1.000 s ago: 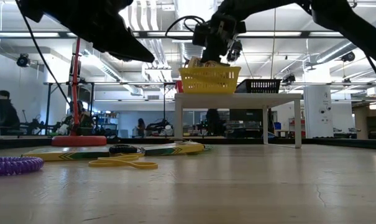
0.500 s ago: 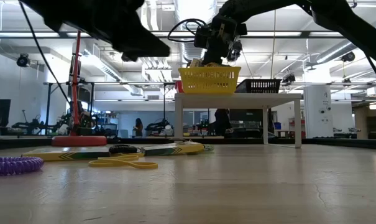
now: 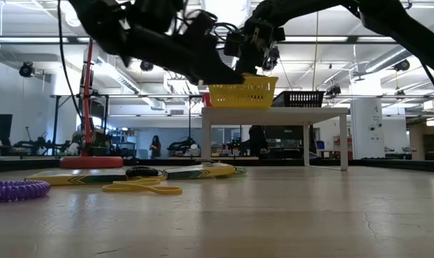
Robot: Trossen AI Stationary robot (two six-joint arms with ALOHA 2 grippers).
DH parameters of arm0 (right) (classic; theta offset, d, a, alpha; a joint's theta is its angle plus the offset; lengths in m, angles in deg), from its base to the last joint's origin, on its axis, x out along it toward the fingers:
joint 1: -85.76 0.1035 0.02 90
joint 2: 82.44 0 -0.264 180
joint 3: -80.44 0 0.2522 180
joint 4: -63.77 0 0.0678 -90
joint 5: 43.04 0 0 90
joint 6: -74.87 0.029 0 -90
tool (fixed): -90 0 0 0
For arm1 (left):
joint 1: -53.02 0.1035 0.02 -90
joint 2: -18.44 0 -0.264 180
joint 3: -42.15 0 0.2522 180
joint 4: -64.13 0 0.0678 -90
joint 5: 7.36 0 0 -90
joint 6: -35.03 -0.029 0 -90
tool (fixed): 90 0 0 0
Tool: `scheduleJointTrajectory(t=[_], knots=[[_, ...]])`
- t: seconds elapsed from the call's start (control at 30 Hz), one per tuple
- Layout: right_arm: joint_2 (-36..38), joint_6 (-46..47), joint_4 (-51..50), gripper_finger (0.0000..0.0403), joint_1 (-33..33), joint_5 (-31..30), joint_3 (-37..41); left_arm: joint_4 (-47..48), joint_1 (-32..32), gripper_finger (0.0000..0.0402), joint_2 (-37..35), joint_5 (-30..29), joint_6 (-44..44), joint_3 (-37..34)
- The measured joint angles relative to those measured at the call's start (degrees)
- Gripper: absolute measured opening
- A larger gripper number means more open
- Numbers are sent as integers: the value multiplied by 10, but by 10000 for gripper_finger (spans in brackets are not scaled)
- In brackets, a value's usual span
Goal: Pick & Place Office Desk Supplies
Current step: Put the crayon box into the yellow bin on the shelf, then adjust the bins on the shelf
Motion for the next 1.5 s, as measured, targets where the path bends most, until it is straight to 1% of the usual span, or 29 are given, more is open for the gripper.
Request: scheduleJointTrajectory(t=[0.1,0.27,0.43,0.5,0.6,0.77,0.87,1.1,1.2,1.27,1.33,1.4,1.5], knots=[[0,0,-1,34,0,0,0,0,12,5,22,-5,0,24],[0,-3,-8,34,0,0,0,0,22,4,29,-46,0,39],[0,-4,-10,34,0,-3,1,1,33,4,29,-50,2,40],[0,-4,-10,34,3,-15,1,2,35,4,29,-50,2,40],[0,-4,-6,34,9,-50,1,3,35,4,29,-50,2,40],[0,-4,24,36,15,-57,5,3,35,4,29,-50,2,40],[0,4,39,54,15,-56,5,3,35,4,29,-50,2,40],[2,13,68,136,15,-63,4,3,35,4,29,-50,5,40],[4,15,69,158,15,-65,-15,2,35,4,29,-50,6,40],[6,28,69,166,15,-87,-38,2,35,4,29,-50,6,40],[11,44,71,168,18,-124,-57,2,36,4,29,-50,6,40],[31,58,83,166,25,-166,-51,-1,36,4,29,-50,7,39],[67,71,73,158,50,-224,-51,-5,38,4,29,-51,7,39]])
